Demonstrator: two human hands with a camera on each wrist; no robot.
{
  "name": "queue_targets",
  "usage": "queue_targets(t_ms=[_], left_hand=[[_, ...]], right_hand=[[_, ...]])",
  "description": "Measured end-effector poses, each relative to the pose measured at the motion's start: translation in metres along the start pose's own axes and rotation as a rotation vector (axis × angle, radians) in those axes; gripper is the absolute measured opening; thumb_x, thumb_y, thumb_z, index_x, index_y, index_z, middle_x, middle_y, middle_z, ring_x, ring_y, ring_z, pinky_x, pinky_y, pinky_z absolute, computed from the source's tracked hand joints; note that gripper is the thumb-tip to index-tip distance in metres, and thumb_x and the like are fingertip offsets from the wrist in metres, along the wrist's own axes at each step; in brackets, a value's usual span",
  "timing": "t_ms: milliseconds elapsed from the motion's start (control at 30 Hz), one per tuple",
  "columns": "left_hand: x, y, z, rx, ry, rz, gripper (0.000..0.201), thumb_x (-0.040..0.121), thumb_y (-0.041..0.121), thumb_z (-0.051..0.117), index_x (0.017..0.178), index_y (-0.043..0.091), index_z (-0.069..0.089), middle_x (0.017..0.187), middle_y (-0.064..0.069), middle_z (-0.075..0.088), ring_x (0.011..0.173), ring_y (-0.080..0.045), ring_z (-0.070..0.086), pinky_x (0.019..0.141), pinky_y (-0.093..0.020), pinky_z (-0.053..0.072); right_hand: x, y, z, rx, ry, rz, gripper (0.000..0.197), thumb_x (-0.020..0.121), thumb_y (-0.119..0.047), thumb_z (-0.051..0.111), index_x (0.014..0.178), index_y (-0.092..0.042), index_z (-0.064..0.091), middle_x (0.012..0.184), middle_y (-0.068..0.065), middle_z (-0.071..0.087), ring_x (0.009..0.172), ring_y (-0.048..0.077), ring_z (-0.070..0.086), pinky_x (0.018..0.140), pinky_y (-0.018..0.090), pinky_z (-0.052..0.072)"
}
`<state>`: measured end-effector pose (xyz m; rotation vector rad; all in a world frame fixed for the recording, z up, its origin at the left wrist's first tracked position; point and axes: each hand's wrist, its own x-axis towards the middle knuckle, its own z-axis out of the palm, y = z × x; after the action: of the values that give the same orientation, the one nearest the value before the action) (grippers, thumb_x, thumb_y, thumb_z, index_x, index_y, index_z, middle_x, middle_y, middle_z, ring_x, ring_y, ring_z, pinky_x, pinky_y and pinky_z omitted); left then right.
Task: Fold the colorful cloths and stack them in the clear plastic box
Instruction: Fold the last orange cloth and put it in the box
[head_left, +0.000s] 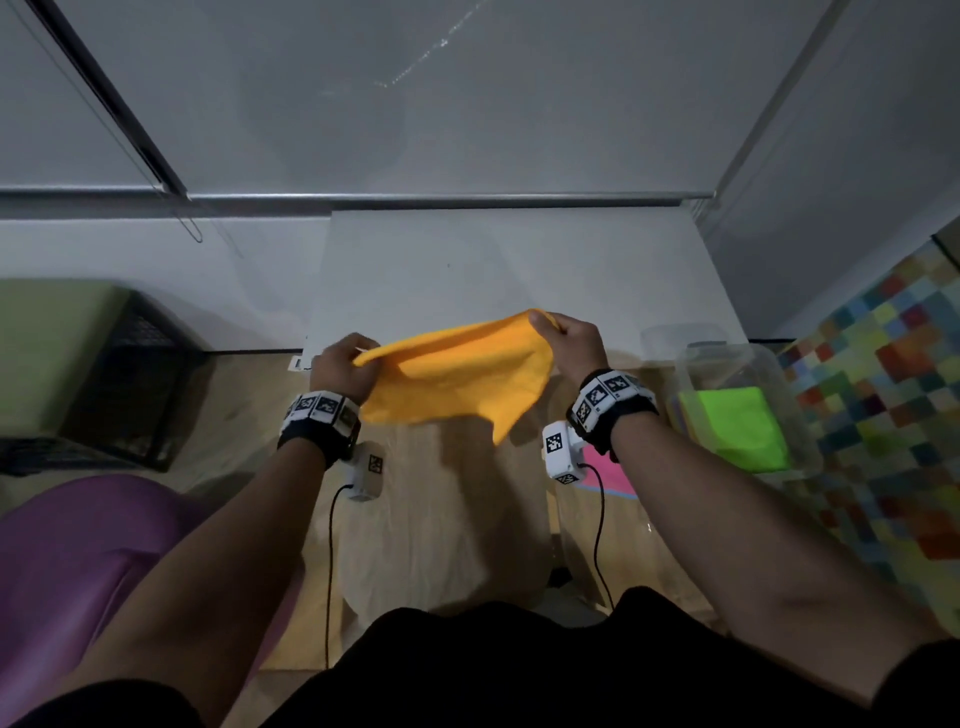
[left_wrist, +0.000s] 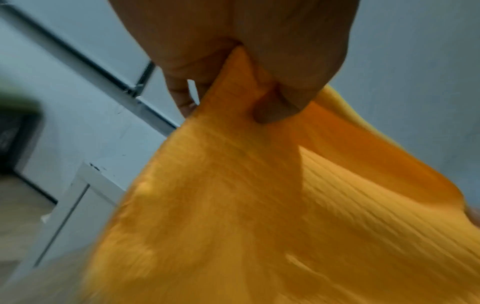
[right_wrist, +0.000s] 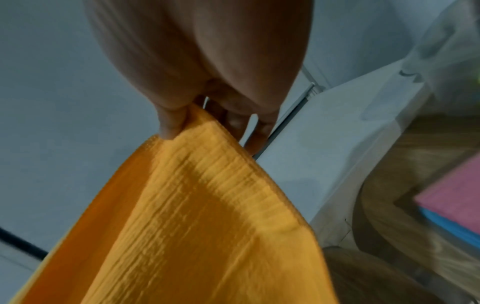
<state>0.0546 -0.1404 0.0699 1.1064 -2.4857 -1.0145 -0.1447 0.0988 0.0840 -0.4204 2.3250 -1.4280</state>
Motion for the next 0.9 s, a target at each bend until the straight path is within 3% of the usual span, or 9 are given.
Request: queue_targets(t_ms=[67, 133, 300, 400, 467, 633, 733, 800, 900], left_hand=[[-0.005, -0.005, 0.003, 0.044, -0.061, 0.041, 0.012, 0.075, 0.020, 0.056, 0.077, 0.024, 0.068, 0.069, -0.002, 0.063, 0.069, -0.022, 0.057, 0.063, -0.024, 0.038], [-0.014, -0.018, 0.012, 0.145, -0.214, 0.051, 0.009, 0.070, 0.023, 0.057, 0.071, 0.022, 0.067, 0.066, -0.005, 0.064, 0.072, -0.026, 0.064, 0.063, -0.025, 0.041], [-0.054, -0.086, 0.053, 0.355, -0.462, -0.183, 0.030, 0.084, 0.028, 0.064, 0.112, 0.017, 0.070, 0.108, -0.013, 0.070, 0.098, -0.030, 0.065, 0.079, -0.030, 0.048], [-0.083, -0.115, 0.075, 0.362, -0.527, -0.286, 0.037, 0.088, 0.033, 0.060, 0.122, 0.020, 0.065, 0.123, -0.012, 0.064, 0.108, -0.032, 0.061, 0.085, -0.031, 0.048], [-0.100, -0.124, 0.083, 0.356, -0.572, -0.333, 0.038, 0.091, 0.032, 0.058, 0.126, 0.019, 0.062, 0.129, -0.013, 0.060, 0.114, -0.033, 0.058, 0.092, -0.032, 0.047], [-0.109, -0.135, 0.088, 0.229, -0.442, -0.446, 0.023, 0.091, 0.032, 0.052, 0.104, 0.016, 0.062, 0.102, -0.017, 0.067, 0.090, -0.035, 0.061, 0.075, -0.035, 0.049], [-0.101, -0.136, 0.086, 0.192, -0.403, -0.478, 0.019, 0.094, 0.030, 0.049, 0.094, 0.013, 0.058, 0.103, -0.022, 0.064, 0.089, -0.035, 0.058, 0.074, -0.033, 0.042], [-0.095, -0.136, 0.084, 0.150, -0.390, -0.518, 0.028, 0.096, 0.029, 0.045, 0.109, 0.009, 0.060, 0.112, -0.023, 0.062, 0.098, -0.038, 0.058, 0.080, -0.035, 0.044], [-0.087, -0.138, 0.084, 0.147, -0.394, -0.571, 0.039, 0.099, 0.032, 0.040, 0.129, 0.011, 0.053, 0.126, -0.023, 0.057, 0.108, -0.041, 0.057, 0.091, -0.039, 0.049]], right_hand=[[-0.008, 0.002, 0.000, 0.021, 0.023, -0.021, 0.039, 0.089, -0.042, 0.064, 0.092, -0.005, 0.071, 0.082, 0.011, 0.066, 0.078, 0.017, 0.057, 0.072, 0.030, 0.045], [-0.018, 0.021, 0.003, -0.030, -0.012, 0.009, 0.042, 0.088, -0.043, 0.065, 0.091, -0.001, 0.071, 0.081, 0.010, 0.066, 0.078, 0.015, 0.056, 0.070, 0.028, 0.042], [-0.065, 0.115, 0.019, -0.390, -0.303, 0.137, 0.047, 0.085, -0.049, 0.065, 0.081, -0.003, 0.072, 0.072, 0.013, 0.069, 0.069, 0.021, 0.064, 0.066, 0.031, 0.049], [-0.094, 0.147, 0.026, -0.513, -0.482, 0.205, 0.044, 0.089, -0.042, 0.063, 0.053, -0.027, 0.045, 0.053, -0.010, 0.040, 0.053, 0.002, 0.041, 0.049, 0.019, 0.029], [-0.107, 0.164, 0.031, -0.586, -0.564, 0.222, 0.045, 0.090, -0.042, 0.063, 0.055, -0.019, 0.045, 0.053, -0.004, 0.037, 0.054, 0.008, 0.041, 0.048, 0.022, 0.025], [-0.113, 0.171, 0.036, -0.526, -0.539, 0.267, 0.043, 0.092, -0.041, 0.060, 0.055, -0.022, 0.049, 0.052, -0.003, 0.043, 0.052, 0.008, 0.044, 0.053, 0.029, 0.030], [-0.102, 0.160, 0.041, -0.380, -0.446, 0.306, 0.028, 0.091, -0.042, 0.061, 0.089, -0.017, 0.072, 0.075, 0.006, 0.066, 0.074, 0.019, 0.061, 0.064, 0.025, 0.038], [-0.091, 0.158, 0.048, -0.283, -0.418, 0.369, 0.049, 0.087, -0.046, 0.065, 0.122, -0.012, 0.065, 0.110, 0.011, 0.069, 0.102, 0.026, 0.064, 0.080, 0.029, 0.046], [-0.084, 0.151, 0.060, -0.391, -0.546, 0.388, 0.076, 0.075, -0.036, 0.079, 0.139, -0.011, 0.047, 0.134, 0.008, 0.054, 0.120, 0.026, 0.054, 0.098, 0.037, 0.047]])
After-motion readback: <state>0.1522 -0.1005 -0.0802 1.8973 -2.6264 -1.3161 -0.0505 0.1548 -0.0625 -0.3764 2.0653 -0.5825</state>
